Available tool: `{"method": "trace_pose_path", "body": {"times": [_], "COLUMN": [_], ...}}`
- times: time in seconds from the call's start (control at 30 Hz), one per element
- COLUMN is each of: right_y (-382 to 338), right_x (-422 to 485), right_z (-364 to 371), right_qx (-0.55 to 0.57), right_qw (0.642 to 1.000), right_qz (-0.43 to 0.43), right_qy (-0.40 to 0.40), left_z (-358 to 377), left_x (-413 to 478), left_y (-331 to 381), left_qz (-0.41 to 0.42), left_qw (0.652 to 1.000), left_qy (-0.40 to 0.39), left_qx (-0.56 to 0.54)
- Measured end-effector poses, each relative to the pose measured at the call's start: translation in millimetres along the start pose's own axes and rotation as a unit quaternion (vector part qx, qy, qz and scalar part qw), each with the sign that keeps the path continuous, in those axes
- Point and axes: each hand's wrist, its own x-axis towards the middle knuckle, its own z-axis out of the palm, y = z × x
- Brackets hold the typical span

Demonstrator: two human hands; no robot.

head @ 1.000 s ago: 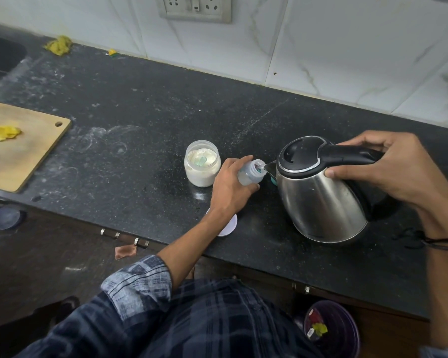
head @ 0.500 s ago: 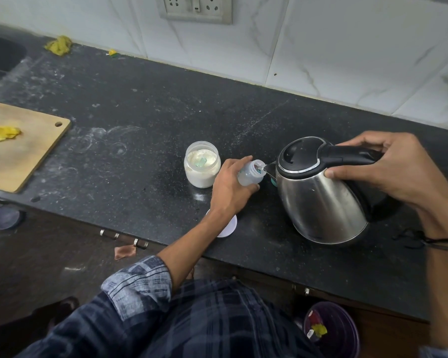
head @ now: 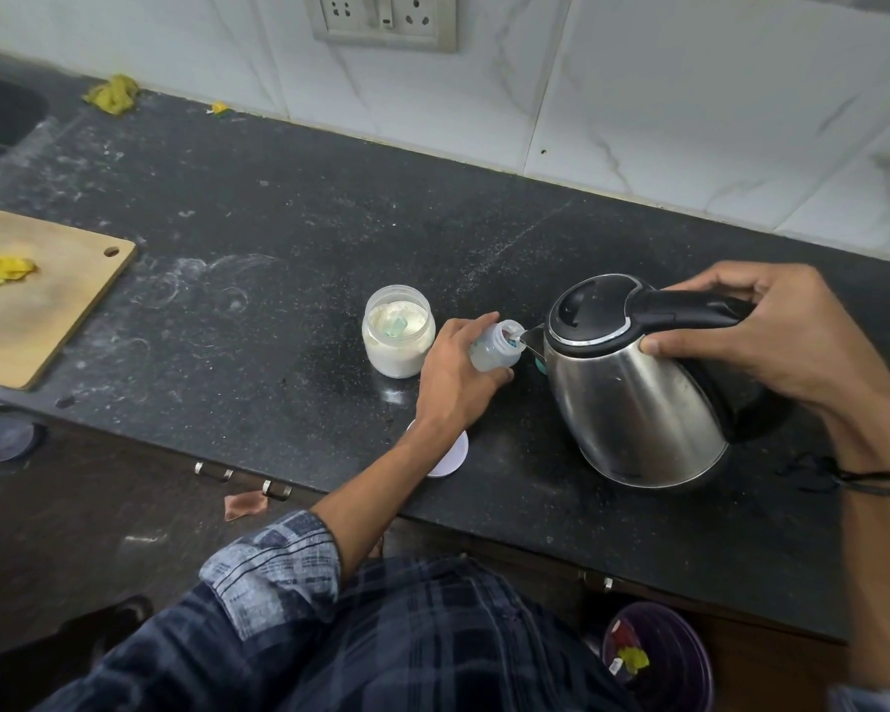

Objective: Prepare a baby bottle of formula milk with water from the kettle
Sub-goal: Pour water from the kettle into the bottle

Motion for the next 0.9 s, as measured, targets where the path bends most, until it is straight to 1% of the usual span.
{"method": "trace_pose_path", "body": {"times": [0.37, 0.9], "right_y": [2.2, 2.5], "right_x": [2.1, 3.1], "right_z": [-0.4, 0.1], "right_qx": [0.007, 0.009], "right_qw": [1.0, 1.0], "right_qz": [-0.003, 0.002], "right_qy": [-0.002, -0.008], "left_z": [1.9, 4.2], "left_x": [1.7, 4.2], "left_y": [-2.3, -6.2], "left_qz": [-0.001, 0.003], "left_qw": [1.0, 1.0], "left_qy": [-0.005, 0.007], "left_qx": [0.005, -0.007]}}
